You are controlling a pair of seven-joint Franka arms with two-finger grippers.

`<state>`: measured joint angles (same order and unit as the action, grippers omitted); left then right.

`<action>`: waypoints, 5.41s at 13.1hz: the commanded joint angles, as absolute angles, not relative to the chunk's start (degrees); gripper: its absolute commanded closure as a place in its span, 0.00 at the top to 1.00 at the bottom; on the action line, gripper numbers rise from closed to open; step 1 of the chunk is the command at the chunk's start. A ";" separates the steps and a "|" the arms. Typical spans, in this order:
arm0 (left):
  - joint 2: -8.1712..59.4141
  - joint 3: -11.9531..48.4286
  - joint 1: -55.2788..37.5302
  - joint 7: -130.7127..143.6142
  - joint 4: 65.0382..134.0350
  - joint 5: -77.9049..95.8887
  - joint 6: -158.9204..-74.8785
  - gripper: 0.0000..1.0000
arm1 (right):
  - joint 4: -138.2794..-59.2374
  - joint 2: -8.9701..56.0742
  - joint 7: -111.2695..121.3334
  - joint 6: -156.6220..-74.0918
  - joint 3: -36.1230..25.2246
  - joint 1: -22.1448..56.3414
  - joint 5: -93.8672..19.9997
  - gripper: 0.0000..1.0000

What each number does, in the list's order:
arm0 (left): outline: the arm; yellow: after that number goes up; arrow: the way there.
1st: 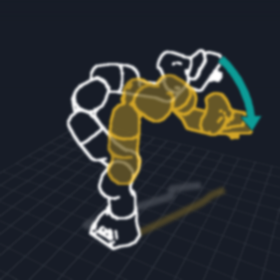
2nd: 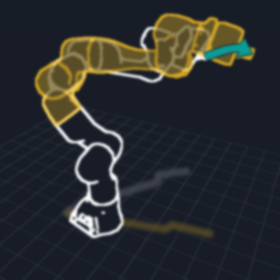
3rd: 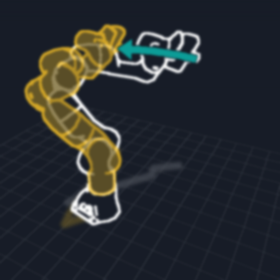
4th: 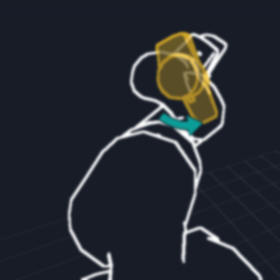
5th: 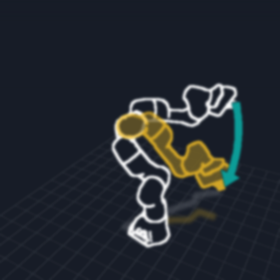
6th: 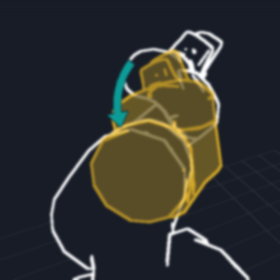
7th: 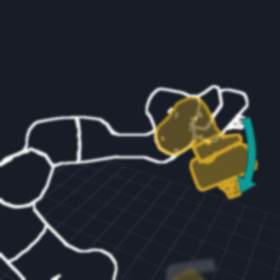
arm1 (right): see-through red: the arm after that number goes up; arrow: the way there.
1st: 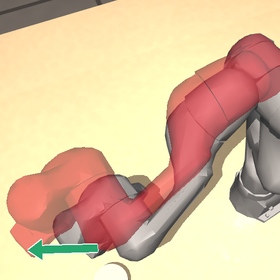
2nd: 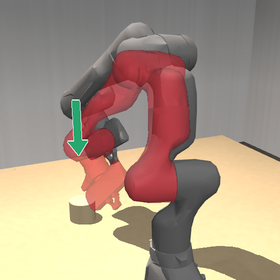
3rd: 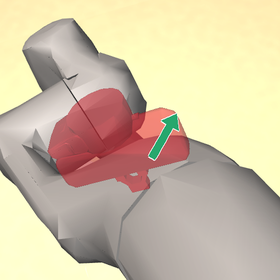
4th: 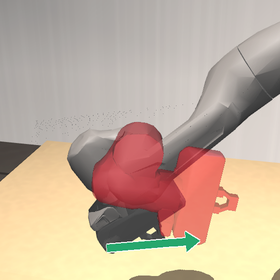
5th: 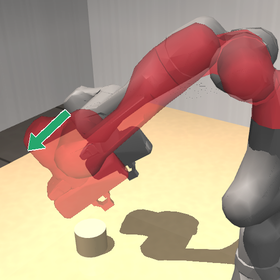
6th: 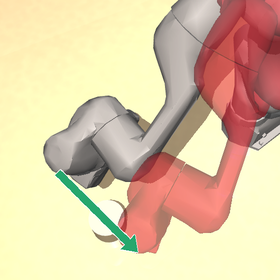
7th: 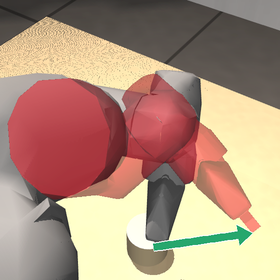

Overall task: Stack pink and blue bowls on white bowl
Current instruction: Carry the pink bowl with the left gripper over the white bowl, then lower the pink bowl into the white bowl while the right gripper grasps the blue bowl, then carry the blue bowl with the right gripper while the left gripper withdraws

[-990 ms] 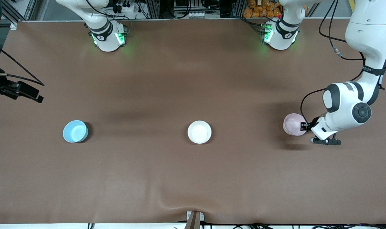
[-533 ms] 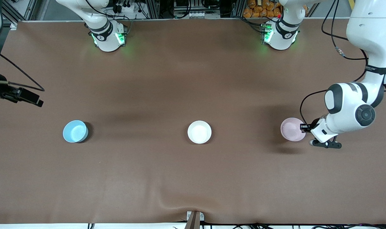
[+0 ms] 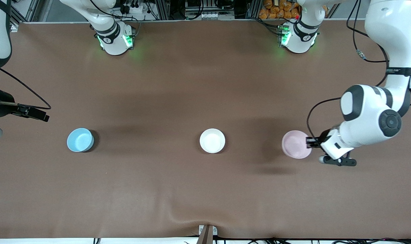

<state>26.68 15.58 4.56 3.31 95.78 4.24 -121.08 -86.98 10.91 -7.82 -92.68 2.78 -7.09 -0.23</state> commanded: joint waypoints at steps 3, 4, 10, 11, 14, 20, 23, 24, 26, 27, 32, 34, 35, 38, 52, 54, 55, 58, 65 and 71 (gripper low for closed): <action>30.66 15.47 -3.23 12.90 89.31 11.24 -119.79 0.00 | -86.40 15.54 -8.00 -92.46 3.43 -10.53 0.18 1.00; 31.72 15.47 -5.43 15.44 87.56 11.08 -119.71 0.00 | -86.31 16.17 -7.82 -92.72 3.43 -11.42 0.18 1.00; 38.31 13.72 -15.54 28.10 79.82 8.62 -119.88 0.00 | -87.45 19.68 -6.77 -94.64 3.52 -12.22 0.52 1.00; 39.45 12.49 -17.91 30.47 78.50 8.09 -119.88 0.00 | -88.23 20.64 -6.77 -96.83 3.52 -12.56 0.53 1.00; 42.36 6.27 -26.86 37.33 75.32 8.00 -120.67 0.00 | -92.80 21.71 -6.77 -104.30 3.52 -12.57 0.62 1.00; 44.47 2.99 -31.55 39.55 75.67 8.35 -125.60 0.00 | -102.20 21.80 -2.23 -117.31 3.43 -14.05 0.79 1.00; 44.03 2.99 -31.20 38.76 76.28 8.43 -125.60 0.00 | -105.19 24.24 0.44 -127.40 3.43 -14.33 0.79 1.00; 43.95 3.08 -31.20 38.85 76.64 8.61 -125.60 0.00 | -106.68 26.08 0.70 -131.70 3.43 -14.59 0.79 1.00; 43.95 3.34 -31.29 39.29 76.64 8.88 -125.60 0.00 | -110.37 27.95 0.79 -137.35 3.51 -16.16 0.79 1.00; 43.86 3.34 -31.64 39.55 76.73 9.14 -125.60 0.00 | -111.61 28.04 0.88 -138.07 3.52 -15.82 0.79 1.00; 43.68 3.43 -31.73 39.73 79.10 9.23 -125.33 0.00 | -112.06 29.27 1.23 -138.16 3.52 -16.26 0.70 0.78; 43.77 3.43 -31.90 39.81 79.01 9.23 -125.42 0.00 | -112.06 29.27 1.32 -138.08 3.52 -16.26 0.70 0.68; 43.77 3.43 -31.99 39.90 79.10 9.23 -125.42 0.00 | -112.06 29.35 1.23 -138.08 3.52 -16.26 0.70 0.60; 43.77 3.52 -32.78 39.99 80.59 9.23 -125.42 0.00 | -112.15 29.36 1.32 -138.08 3.52 -16.35 0.70 0.57; 41.32 3.43 -31.91 39.90 80.68 9.67 -125.07 1.00 | -111.62 27.61 5.37 -133.96 5.79 -16.96 -0.52 0.00; 40.00 2.99 -31.82 39.90 80.77 9.41 -123.41 1.00 | -111.45 25.15 -0.58 -130.97 8.60 -16.70 -1.14 0.00; 39.38 2.90 -30.95 39.99 80.77 9.23 -123.05 1.00 | -111.36 23.83 -4.53 -129.30 10.35 -16.61 -1.14 0.00; 35.87 2.81 -27.96 39.64 80.77 8.44 -118.85 1.00 | -110.22 20.92 -18.67 -125.00 17.99 -16.61 -1.14 0.00; 26.20 2.81 -18.47 36.05 80.60 -2.46 -107.68 1.00 | -104.85 22.24 -52.97 -128.65 29.97 -9.16 -1.84 0.00; 20.05 5.26 -4.87 20.34 80.77 -1.41 -101.79 1.00 | -95.92 33.20 -74.24 -134.91 29.80 1.73 -5.98 0.00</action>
<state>23.34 2.81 -10.05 25.54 79.54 -1.32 -104.43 -102.56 27.08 -68.79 -134.91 30.07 -2.00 -5.64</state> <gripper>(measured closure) 0.000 0.982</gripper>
